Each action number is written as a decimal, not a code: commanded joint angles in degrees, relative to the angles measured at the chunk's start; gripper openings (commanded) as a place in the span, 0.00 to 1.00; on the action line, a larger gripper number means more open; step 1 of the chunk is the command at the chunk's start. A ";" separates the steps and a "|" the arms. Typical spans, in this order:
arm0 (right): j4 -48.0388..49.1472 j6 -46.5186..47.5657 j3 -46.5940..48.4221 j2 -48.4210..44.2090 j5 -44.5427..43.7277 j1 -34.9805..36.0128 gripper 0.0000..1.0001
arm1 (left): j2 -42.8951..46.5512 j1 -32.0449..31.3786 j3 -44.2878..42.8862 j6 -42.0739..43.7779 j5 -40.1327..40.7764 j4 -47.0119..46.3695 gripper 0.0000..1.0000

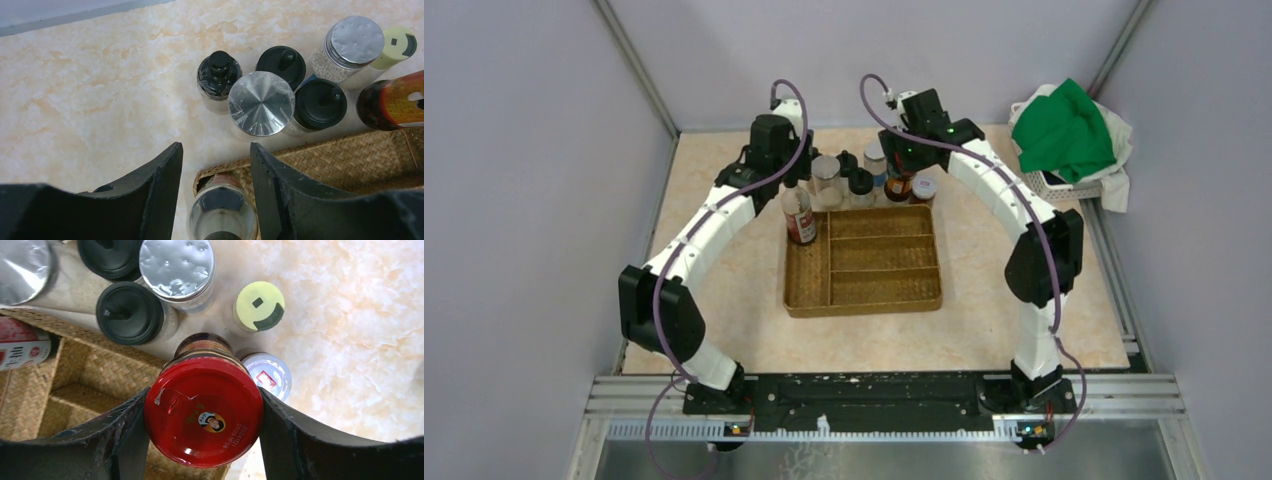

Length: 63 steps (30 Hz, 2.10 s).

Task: Organize the condiment bottles
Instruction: Pick up the bottle from the center of the board, then place the bottle in the storage box.

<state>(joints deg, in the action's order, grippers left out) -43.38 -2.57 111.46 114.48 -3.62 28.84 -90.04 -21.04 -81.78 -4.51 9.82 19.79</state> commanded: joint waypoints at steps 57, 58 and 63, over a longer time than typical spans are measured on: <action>25.23 0.33 -3.68 2.98 -3.33 28.65 0.26 | 38.99 0.22 11.68 -11.07 9.82 8.73 0.59; 25.41 0.43 -3.77 3.00 -3.40 28.64 0.26 | 38.81 0.29 11.81 -10.98 9.77 8.61 0.59; 26.31 0.89 -3.65 3.32 -3.74 28.65 0.27 | 38.18 0.26 12.47 -10.71 9.38 7.81 0.59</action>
<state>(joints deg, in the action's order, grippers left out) -26.09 -3.01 104.36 119.22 -6.31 56.66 -51.27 -21.02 -70.13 -15.90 20.43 30.48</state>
